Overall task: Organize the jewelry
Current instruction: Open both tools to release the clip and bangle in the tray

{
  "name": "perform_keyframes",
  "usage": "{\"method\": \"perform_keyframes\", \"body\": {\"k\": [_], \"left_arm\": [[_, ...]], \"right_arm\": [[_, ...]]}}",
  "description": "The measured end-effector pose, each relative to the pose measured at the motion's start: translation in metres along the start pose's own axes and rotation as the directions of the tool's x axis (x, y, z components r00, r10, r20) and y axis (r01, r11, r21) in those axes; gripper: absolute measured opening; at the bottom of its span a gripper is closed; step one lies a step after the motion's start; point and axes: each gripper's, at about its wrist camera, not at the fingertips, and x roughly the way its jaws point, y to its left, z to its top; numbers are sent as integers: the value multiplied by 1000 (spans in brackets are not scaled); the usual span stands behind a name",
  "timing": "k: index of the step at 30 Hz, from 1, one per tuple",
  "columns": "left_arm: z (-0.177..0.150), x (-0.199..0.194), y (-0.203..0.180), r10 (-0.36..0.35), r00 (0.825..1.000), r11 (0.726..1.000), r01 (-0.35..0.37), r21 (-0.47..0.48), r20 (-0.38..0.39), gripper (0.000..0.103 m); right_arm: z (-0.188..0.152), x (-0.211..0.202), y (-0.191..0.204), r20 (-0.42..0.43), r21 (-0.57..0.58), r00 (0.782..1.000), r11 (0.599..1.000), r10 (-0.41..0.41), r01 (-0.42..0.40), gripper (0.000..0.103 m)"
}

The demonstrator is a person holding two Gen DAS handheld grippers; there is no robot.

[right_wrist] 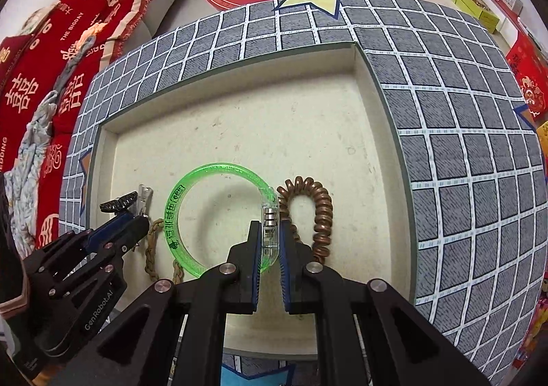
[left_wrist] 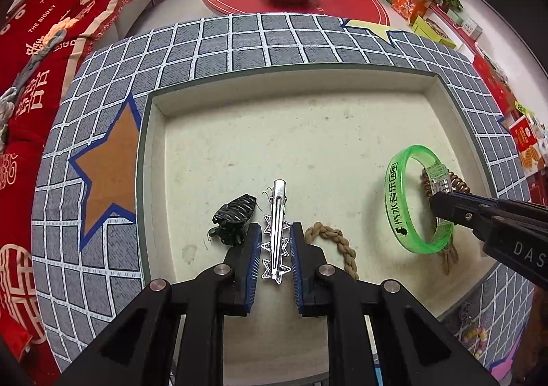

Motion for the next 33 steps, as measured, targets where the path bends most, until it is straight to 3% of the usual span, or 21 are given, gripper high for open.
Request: {"method": "perform_keyframes", "body": {"k": [12, 23, 26, 28, 30, 33], "left_arm": [[-11, -5, -10, 78, 997, 996, -78, 50, 9, 30], [-19, -22, -12, 93, 995, 993, -96, 70, 45, 30], [-21, -30, -13, 79, 996, 994, -82, 66, 50, 30], [-23, -36, -13, 77, 995, 994, -81, 69, 63, 30], [-25, -41, -13, 80, 994, 994, -85, 73, 75, 30], [-29, -50, -11, 75, 993, 995, -81, 66, 86, 30]], "right_arm": [[2, 2, 9, -13, -27, 1000, 1000, -14, 13, 17], [-2, -7, 6, -6, 10, 1000, 1000, 28, -28, 18], [-5, -16, 2, 7, 26, 999, 999, 48, -48, 25], [-9, -22, 2, 19, 34, 998, 998, 54, -55, 39], [-13, -29, 1, 31, 39, 998, 998, 58, -59, 44], [-20, -38, -1, 44, 51, 997, 996, 65, -68, 46]]}}
